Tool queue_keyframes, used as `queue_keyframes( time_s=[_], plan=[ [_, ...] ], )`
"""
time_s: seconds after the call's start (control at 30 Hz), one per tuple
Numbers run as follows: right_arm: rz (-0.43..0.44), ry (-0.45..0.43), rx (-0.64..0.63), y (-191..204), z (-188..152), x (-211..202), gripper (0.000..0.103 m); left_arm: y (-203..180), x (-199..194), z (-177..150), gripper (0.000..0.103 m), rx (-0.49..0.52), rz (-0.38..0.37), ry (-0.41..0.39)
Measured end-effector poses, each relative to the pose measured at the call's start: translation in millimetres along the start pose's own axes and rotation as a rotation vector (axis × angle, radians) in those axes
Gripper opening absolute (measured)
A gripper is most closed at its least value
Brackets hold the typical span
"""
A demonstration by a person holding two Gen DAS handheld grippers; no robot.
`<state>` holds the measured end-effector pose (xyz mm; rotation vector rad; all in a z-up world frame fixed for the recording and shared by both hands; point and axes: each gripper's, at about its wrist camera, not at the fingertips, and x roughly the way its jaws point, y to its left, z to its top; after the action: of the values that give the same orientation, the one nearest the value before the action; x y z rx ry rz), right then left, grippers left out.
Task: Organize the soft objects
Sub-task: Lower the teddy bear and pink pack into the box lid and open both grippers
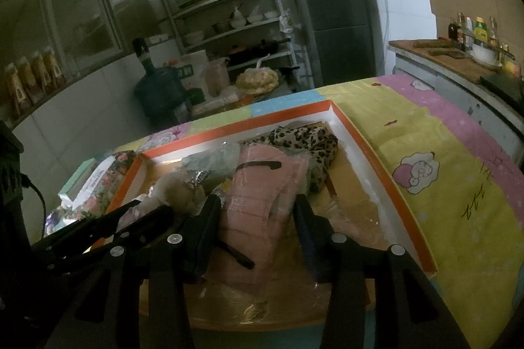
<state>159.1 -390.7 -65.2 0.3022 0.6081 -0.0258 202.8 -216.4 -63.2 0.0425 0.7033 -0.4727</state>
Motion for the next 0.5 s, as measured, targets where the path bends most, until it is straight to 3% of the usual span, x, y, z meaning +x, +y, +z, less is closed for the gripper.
queue_keyframes(
  time_s=[0.3, 0.5],
  plan=[
    [0.012, -0.004, 0.024, -2.1, 0.3, -2.4, 0.049, 3.3, -1.4, -2.3, 0.058, -0.013, 0.000, -0.015],
    [0.011, -0.015, 0.026, -1.2, 1.3, -6.2, 0.056, 6.8, -8.4, -2.3, 0.060, -0.017, 0.004, -0.032]
  ],
)
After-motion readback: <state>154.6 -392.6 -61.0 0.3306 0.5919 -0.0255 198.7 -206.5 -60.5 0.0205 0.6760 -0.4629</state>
